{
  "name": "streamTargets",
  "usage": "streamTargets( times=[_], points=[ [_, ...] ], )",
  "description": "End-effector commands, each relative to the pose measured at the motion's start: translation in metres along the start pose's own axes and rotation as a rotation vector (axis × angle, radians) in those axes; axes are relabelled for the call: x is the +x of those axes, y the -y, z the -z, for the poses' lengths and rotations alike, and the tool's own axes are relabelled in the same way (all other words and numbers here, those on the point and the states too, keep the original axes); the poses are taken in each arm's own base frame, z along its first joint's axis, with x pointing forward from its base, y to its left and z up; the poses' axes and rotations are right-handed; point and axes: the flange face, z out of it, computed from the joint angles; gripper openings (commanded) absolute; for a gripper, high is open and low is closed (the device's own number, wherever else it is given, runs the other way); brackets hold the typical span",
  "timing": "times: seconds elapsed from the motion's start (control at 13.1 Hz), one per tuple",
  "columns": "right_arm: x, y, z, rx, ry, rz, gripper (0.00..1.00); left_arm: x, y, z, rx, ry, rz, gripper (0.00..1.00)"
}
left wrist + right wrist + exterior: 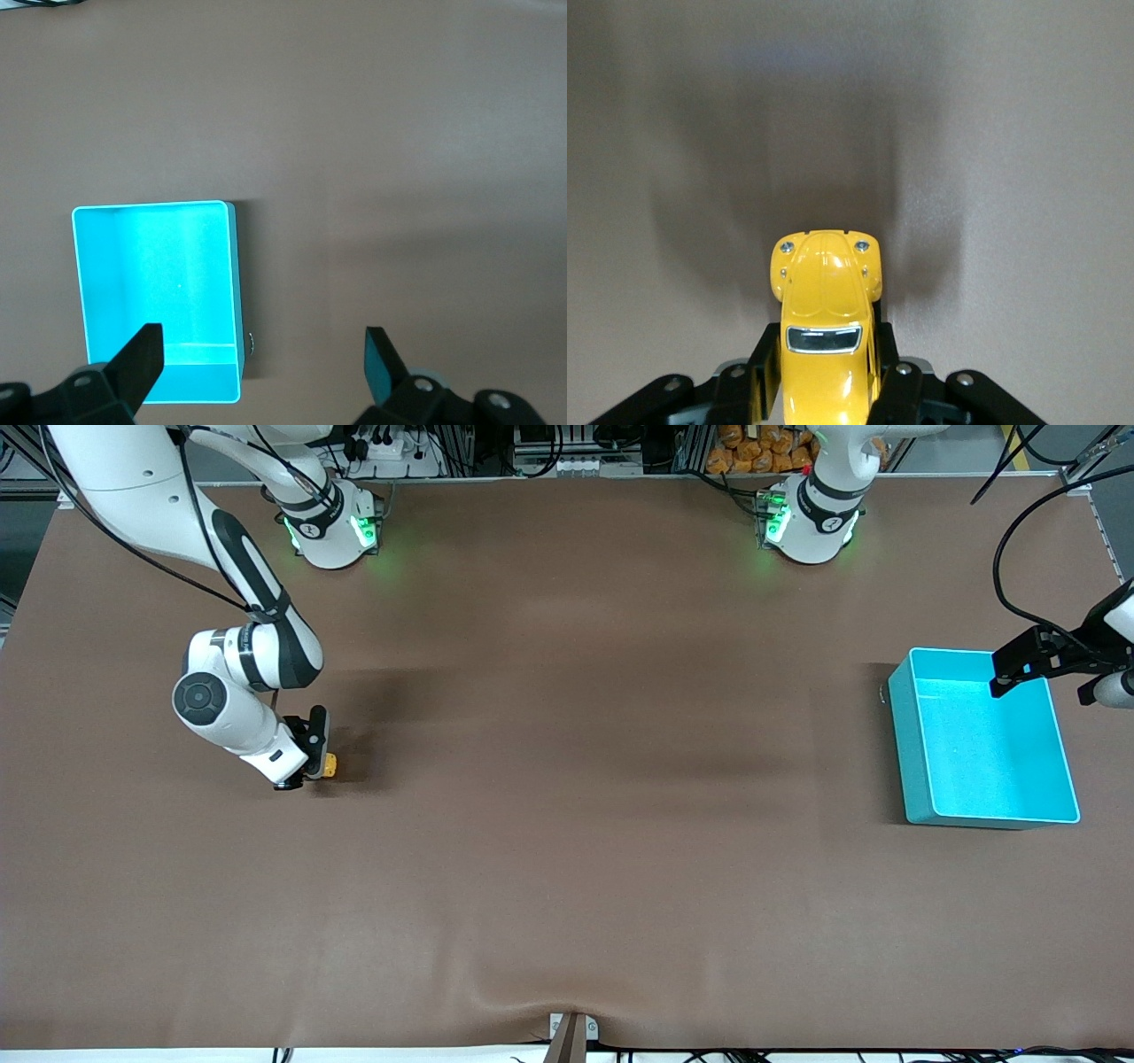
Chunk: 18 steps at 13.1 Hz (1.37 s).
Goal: Wind and store yellow beetle car
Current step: 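Close the right gripper on the yellow car's body, then pull the held car backward along the table with the right gripper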
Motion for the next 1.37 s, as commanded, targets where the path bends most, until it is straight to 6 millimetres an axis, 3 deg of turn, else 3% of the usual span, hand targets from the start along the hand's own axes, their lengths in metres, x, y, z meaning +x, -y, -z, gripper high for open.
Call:
streamTargets(
  times=[0.0,1.3],
  points=[
    [-0.016,-0.001,-0.018,0.002,0.0,0.017,0.35,-0.004,0.0,0.004,-0.001,-0.01,-0.004,1.0],
    [-0.097,0.002,-0.03,0.023,-0.01,-0.026,0.35,-0.003,0.0,0.0,-0.002,-0.004,-0.004,1.0]
  ],
)
